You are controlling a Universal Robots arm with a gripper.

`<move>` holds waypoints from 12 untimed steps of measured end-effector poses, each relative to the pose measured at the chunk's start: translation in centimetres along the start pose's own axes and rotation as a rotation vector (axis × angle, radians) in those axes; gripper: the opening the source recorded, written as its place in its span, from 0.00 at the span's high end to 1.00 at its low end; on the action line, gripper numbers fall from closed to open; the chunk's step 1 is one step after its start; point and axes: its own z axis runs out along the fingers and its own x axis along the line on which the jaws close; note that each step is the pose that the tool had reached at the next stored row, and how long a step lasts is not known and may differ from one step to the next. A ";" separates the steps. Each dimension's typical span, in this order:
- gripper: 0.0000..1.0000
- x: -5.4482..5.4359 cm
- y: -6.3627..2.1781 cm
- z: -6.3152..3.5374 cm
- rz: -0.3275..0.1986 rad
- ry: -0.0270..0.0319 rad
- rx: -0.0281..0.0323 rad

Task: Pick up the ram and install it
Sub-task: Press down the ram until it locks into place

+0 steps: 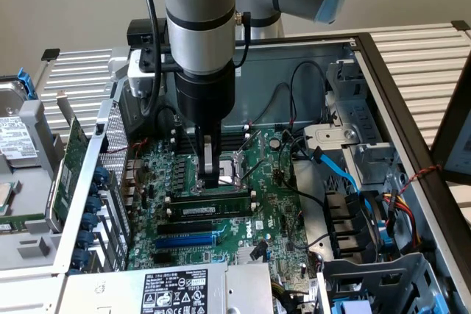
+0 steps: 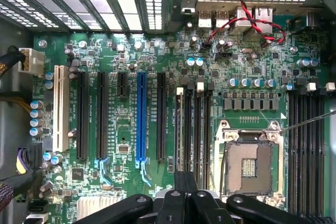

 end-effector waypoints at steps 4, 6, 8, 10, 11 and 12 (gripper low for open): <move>0.89 0.0 0.00 -0.01 0.000 -0.0017 -0.0001; 0.89 0.0 0.00 0.00 0.000 -0.0017 -0.0001; 0.89 0.0 0.00 -0.01 0.000 -0.0017 -0.0002; 0.89 0.0 0.00 -0.01 0.000 -0.0017 -0.0002; 0.89 0.0 0.00 -0.01 0.000 -0.0017 -0.0002; 0.89 0.0 0.00 -0.01 0.000 -0.0017 -0.0002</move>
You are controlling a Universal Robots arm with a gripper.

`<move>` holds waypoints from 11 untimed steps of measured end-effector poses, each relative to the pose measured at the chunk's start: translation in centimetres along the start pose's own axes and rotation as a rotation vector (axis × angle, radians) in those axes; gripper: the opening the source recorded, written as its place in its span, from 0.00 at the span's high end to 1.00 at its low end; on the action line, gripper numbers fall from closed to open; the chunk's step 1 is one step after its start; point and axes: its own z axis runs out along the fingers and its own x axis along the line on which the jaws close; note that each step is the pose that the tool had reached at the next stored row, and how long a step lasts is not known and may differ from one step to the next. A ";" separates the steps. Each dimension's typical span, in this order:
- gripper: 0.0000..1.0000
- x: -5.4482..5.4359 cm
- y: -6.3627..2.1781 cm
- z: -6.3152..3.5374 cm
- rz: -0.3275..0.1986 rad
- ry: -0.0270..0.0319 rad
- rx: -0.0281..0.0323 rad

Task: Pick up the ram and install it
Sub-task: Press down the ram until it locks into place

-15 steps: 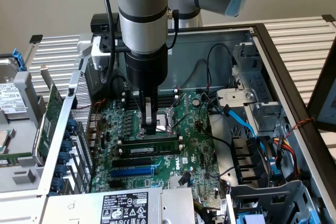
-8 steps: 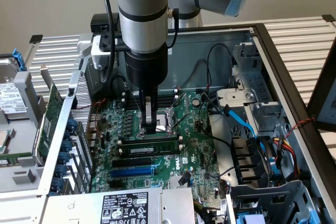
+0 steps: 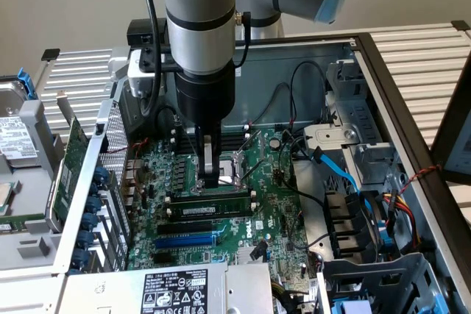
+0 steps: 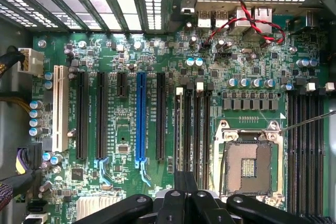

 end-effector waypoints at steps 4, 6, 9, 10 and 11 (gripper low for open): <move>0.89 0.0 0.00 0.00 0.005 -0.0001 0.0001; 0.89 0.0 0.00 0.00 0.034 -0.0006 0.0014; 0.89 0.0 0.00 0.00 0.081 -0.0013 0.0033; 0.89 0.0 0.00 0.00 0.096 -0.0016 0.0040; 0.89 0.0 0.00 0.00 0.111 -0.0018 0.0046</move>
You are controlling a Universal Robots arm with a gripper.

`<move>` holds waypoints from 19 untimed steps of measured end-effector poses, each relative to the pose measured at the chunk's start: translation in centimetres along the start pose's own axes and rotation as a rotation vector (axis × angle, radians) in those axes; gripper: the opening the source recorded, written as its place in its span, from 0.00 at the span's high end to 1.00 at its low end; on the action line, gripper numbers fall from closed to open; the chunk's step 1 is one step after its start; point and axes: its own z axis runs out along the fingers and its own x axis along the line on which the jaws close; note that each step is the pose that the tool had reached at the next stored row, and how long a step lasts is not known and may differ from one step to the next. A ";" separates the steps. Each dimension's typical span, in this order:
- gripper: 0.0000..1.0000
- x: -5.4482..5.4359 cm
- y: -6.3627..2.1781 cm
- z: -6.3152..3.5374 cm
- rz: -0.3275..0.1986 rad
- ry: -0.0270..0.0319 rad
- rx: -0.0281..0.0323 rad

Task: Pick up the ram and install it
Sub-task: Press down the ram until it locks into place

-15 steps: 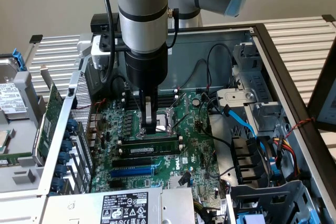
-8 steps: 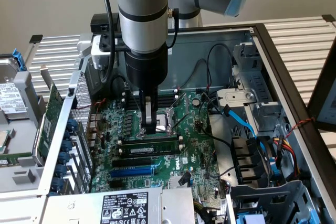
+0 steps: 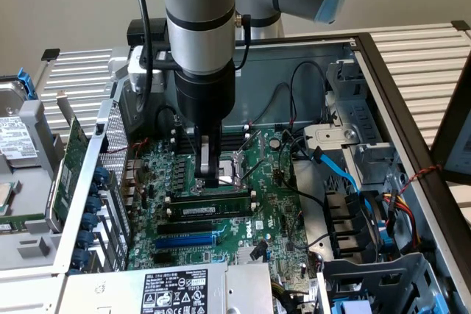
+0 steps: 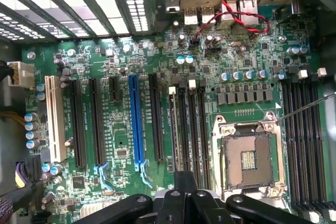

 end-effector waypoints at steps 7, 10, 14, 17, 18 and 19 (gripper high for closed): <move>0.89 0.0 0.00 0.00 0.111 -0.0017 0.0046; 0.89 0.0 0.00 0.01 0.160 -0.0026 0.0067; 0.89 0.0 0.00 0.01 0.225 -0.0035 0.0093; 0.89 0.0 0.00 0.02 0.272 -0.0043 0.0113; 0.89 0.0 0.00 0.02 0.289 -0.0046 0.0120; 0.89 0.0 0.00 0.03 0.306 -0.0050 0.0127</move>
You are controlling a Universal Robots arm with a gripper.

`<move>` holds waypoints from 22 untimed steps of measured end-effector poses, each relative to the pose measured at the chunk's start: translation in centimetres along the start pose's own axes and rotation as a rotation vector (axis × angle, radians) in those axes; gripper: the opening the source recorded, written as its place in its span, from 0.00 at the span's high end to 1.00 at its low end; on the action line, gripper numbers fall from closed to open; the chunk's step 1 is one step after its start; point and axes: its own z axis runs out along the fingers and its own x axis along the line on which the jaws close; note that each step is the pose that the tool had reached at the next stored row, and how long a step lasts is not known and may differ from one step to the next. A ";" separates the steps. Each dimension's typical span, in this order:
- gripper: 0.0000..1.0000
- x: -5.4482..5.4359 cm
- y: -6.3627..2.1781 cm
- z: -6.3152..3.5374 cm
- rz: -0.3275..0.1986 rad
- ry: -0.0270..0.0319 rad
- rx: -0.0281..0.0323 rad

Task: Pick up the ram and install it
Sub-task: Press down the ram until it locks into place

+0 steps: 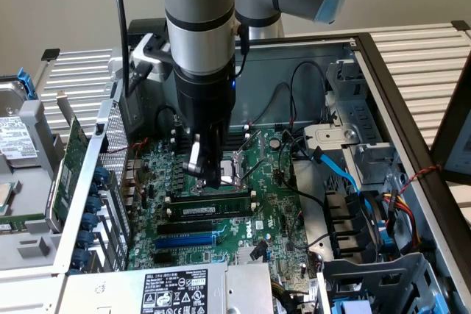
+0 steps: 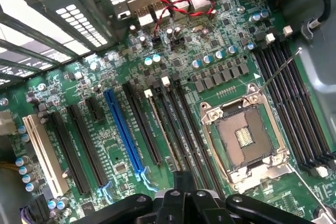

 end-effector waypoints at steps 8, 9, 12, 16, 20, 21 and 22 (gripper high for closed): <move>0.89 0.0 0.00 0.02 0.122 -0.0018 0.0050; 0.89 0.0 0.00 0.03 0.136 -0.0020 0.0056; 0.89 0.0 0.00 0.05 0.177 -0.0026 0.0070; 0.89 0.0 0.00 0.07 0.228 -0.0026 0.0079; 0.89 0.0 0.00 0.09 0.280 -0.0027 0.0089; 0.89 0.0 0.00 0.10 0.293 -0.0029 0.0092; 0.89 0.0 0.00 0.10 0.307 -0.0031 0.0097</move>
